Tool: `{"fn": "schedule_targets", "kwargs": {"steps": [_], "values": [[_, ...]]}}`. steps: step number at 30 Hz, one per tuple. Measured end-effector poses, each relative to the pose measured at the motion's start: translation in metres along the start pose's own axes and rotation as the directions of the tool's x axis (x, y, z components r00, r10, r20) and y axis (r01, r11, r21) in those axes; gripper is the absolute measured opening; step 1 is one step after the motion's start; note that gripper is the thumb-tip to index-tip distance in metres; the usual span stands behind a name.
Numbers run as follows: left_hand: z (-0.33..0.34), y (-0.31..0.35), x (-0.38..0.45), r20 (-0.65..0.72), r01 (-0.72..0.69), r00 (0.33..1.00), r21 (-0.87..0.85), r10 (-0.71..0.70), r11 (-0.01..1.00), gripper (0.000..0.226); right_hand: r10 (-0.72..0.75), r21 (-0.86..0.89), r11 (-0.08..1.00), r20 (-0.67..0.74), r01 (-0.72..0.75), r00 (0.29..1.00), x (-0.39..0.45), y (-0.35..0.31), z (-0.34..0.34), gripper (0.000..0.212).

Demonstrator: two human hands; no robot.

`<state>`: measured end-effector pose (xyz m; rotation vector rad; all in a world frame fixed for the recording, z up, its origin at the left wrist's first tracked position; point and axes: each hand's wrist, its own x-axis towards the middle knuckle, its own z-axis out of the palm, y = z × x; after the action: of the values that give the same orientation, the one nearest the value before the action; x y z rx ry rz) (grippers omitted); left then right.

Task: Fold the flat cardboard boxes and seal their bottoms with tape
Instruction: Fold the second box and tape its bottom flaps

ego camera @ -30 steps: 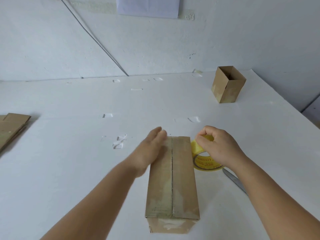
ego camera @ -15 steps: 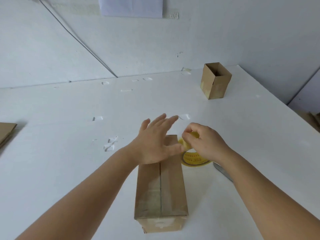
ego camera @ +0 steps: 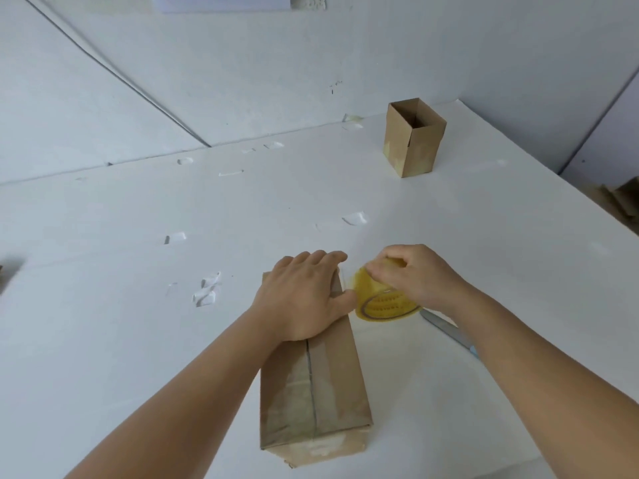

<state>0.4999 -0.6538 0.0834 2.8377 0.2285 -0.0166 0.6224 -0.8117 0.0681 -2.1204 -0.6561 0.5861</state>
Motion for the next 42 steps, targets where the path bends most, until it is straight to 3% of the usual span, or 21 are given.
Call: {"fn": "schedule_targets", "kwargs": {"steps": [3, 5, 10, 15, 18, 21, 23, 25, 29, 32, 36, 39, 42], "values": [[-0.001, 0.0, 0.0, 0.018, 0.003, 1.0, 0.001, -0.004, 1.0, 0.063, 0.068, -0.249, 0.966, 0.008, -0.064, 0.998, 0.002, 0.007, 0.004, 0.031], [-0.001, 0.001, 0.0, 0.039, 0.008, 0.999, 0.006, -0.008, 1.0, 0.059, 0.078, -0.294, 0.953, -0.005, -0.076, 0.997, 0.001, 0.009, 0.003, 0.033], [-0.01, 0.007, 0.0, 0.115, 0.036, 0.993, 0.0, -0.036, 0.999, 0.054, 0.07, -0.231, 0.971, 0.007, -0.066, 0.998, -0.005, 0.012, -0.002, 0.035], [-0.038, 0.02, 0.016, 0.422, 0.122, 0.902, -0.033, -0.097, 0.992, 0.054, 0.007, -0.191, 0.982, -0.021, -0.011, 1.0, -0.01, 0.013, -0.006, 0.038], [-0.045, 0.035, 0.044, 0.428, 0.024, 0.903, 0.036, -0.037, 0.999, 0.046, -0.007, -0.212, 0.977, -0.015, 0.004, 1.0, -0.011, 0.007, -0.009, 0.036], [-0.039, 0.05, 0.07, 0.569, -0.09, 0.822, 0.105, 0.015, 0.99, 0.04, -0.051, -0.27, 0.962, -0.019, 0.044, 0.999, -0.013, 0.005, -0.01, 0.031], [-0.033, 0.051, 0.081, 0.684, -0.054, 0.729, 0.047, 0.008, 0.997, 0.033, -0.071, -0.31, 0.949, -0.037, 0.056, 0.997, -0.013, 0.005, -0.012, 0.026], [-0.028, 0.048, 0.085, 0.718, 0.045, 0.695, -0.085, 0.03, 0.995, 0.024, -0.095, -0.346, 0.936, -0.067, 0.066, 0.993, -0.013, 0.007, -0.014, 0.02], [-0.017, 0.038, 0.084, 0.632, 0.18, 0.774, -0.291, 0.048, 0.94, 0.014, -0.132, -0.305, 0.948, -0.124, 0.089, 0.984, -0.018, 0.009, -0.017, 0.02], [-0.013, 0.034, 0.082, 0.598, 0.21, 0.801, -0.33, 0.031, 0.92, 0.012, -0.156, -0.149, 0.982, -0.271, 0.119, 0.95, -0.023, 0.012, -0.018, 0.025], [-0.012, 0.029, 0.078, 0.532, 0.241, 0.846, -0.39, 0.004, 0.889, 0.011, 0.014, 0.006, 1.0, -0.484, -0.013, 0.875, -0.023, 0.04, -0.017, 0.032], [-0.011, 0.025, 0.076, 0.504, 0.255, 0.864, -0.449, 0.007, 0.856, 0.012, 0.177, -0.14, 0.957, -0.412, -0.254, 0.894, -0.027, 0.077, -0.011, 0.029], [-0.009, 0.026, 0.076, 0.489, 0.241, 0.872, -0.463, 0.02, 0.853, 0.012, 0.331, -0.38, 0.828, -0.263, -0.413, 0.906, -0.04, 0.104, -0.002, 0.038]]}}
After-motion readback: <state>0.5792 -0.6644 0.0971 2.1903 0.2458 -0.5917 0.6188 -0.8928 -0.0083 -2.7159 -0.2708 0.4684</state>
